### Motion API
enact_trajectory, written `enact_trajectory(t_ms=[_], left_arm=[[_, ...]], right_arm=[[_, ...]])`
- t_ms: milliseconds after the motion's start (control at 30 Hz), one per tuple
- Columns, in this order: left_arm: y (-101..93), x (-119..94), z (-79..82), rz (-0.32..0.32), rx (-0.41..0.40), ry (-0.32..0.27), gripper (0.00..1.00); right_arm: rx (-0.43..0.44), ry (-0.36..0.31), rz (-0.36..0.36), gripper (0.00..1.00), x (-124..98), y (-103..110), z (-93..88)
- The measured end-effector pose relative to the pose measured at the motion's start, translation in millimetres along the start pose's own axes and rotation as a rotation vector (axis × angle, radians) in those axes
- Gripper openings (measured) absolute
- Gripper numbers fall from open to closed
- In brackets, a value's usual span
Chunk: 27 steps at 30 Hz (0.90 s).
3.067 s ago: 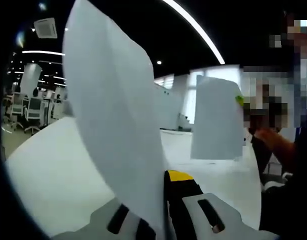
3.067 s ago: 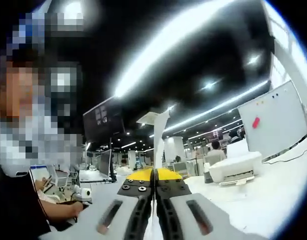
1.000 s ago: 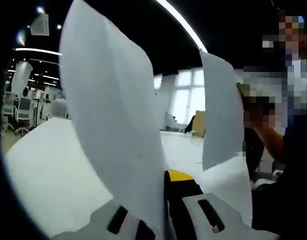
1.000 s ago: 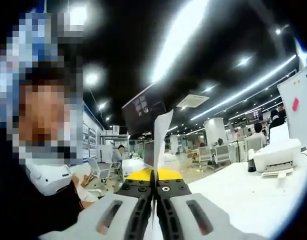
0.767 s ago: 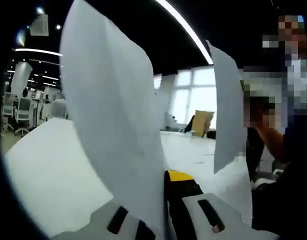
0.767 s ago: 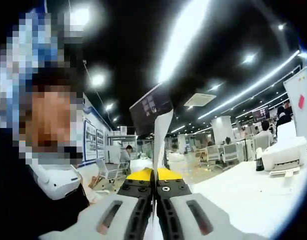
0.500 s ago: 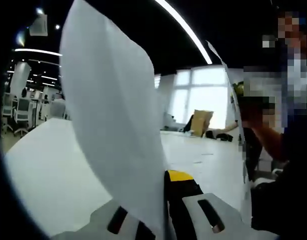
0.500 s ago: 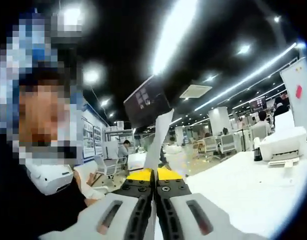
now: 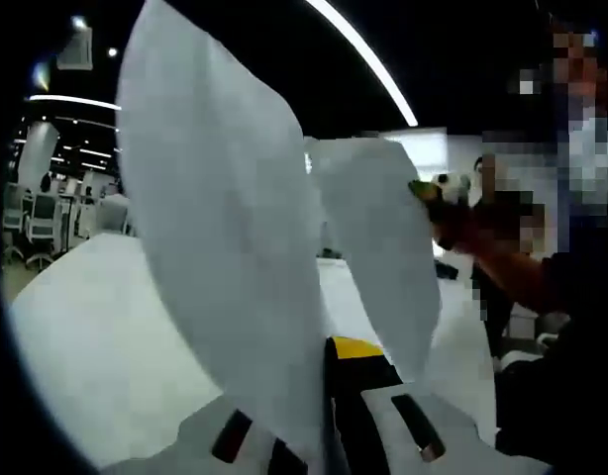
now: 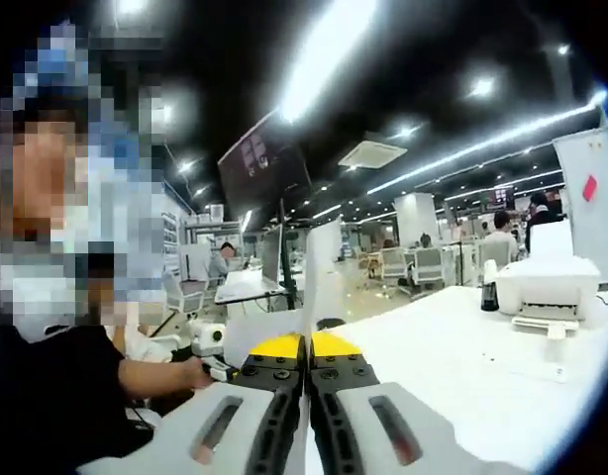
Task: Organize the stack of printing papers by aligning and flattening the scattered papers on the table
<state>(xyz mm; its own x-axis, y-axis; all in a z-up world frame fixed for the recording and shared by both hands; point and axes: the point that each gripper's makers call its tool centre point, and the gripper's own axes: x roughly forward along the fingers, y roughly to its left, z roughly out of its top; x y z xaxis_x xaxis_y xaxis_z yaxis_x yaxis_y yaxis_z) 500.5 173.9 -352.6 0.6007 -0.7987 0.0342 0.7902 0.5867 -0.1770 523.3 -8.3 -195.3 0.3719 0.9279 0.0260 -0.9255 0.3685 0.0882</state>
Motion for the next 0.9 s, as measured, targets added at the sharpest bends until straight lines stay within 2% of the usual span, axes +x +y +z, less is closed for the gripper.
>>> enact_trajectory(t_ms=[167, 533, 900], left_arm=[[-1.2, 0.3, 1.0, -0.007, -0.005, -0.004, 0.06], [-4.8, 2.6, 0.0, -0.015, 0.009, 0.006, 0.06], [-11.7, 1.8, 4.1, -0.039, -0.036, -0.010, 0.06]], right_arm=[[-0.002, 0.000, -0.017, 0.00, 6.8, -11.8, -3.5], [0.027, 0.006, -0.033, 0.00, 14.3, -23.7, -16.4], [0.047, 0.004, -0.012, 0.00, 31.5, -21.7, -27.0]])
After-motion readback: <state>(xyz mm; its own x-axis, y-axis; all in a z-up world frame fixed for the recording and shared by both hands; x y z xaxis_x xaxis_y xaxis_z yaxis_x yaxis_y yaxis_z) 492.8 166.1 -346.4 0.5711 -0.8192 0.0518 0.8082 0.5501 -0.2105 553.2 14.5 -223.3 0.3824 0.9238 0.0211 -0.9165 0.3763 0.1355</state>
